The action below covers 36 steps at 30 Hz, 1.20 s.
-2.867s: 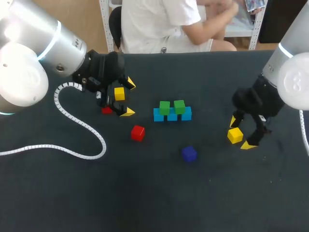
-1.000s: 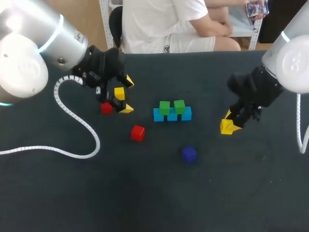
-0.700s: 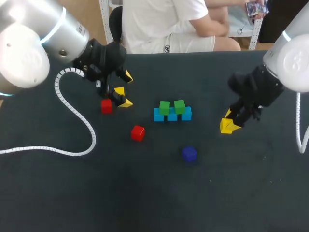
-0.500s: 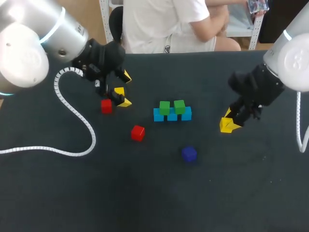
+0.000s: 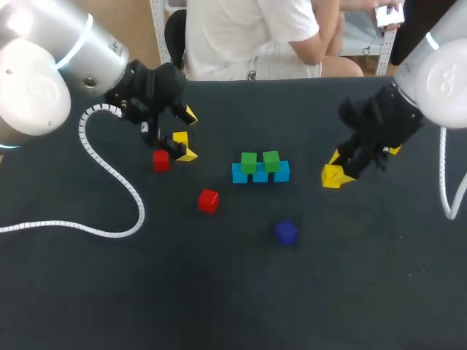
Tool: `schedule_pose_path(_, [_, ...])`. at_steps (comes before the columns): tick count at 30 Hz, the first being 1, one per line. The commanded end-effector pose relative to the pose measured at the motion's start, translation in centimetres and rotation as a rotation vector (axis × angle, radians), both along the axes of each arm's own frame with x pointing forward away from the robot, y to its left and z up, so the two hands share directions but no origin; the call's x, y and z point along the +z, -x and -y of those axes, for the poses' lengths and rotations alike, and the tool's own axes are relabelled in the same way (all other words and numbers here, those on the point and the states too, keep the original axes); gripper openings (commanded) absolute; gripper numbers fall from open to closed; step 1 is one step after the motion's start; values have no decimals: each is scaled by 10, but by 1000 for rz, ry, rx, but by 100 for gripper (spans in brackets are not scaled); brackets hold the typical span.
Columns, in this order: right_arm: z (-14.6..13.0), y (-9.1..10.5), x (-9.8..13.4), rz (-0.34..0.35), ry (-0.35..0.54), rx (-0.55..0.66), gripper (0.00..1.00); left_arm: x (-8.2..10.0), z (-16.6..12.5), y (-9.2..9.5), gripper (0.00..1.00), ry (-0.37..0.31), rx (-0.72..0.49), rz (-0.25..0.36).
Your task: Place the blue cubes, place green cubes on the blue cubes, place the yellow cubes on the green cubes, then place the red cubes on the yellow cubes, and place purple cube on the red cubes.
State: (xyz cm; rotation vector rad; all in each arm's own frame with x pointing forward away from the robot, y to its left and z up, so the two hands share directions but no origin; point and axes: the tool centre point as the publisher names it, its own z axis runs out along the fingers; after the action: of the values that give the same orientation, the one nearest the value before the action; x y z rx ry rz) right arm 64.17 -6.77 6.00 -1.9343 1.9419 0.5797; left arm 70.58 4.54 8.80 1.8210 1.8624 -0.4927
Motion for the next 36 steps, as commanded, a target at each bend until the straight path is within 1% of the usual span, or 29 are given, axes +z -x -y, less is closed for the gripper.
schedule_pose_path(1, [-16,1,13,22,0,17,0,0,-1,0,100,1,-2,0])
schedule_pose_path(10, [-42,0,29,65,0,66,0,0,-1,0,100,1,-2,0])
schedule_pose_path(14, [-49,0,36,79,-30,75,0,0,-1,0,100,1,-2,0])
schedule_pose_path(16, [-51,0,39,73,-49,76,0,0,-1,0,100,1,-2,0])
schedule_pose_path(36, [-51,0,39,73,-49,76,0,0,-1,0,100,1,-2,0])
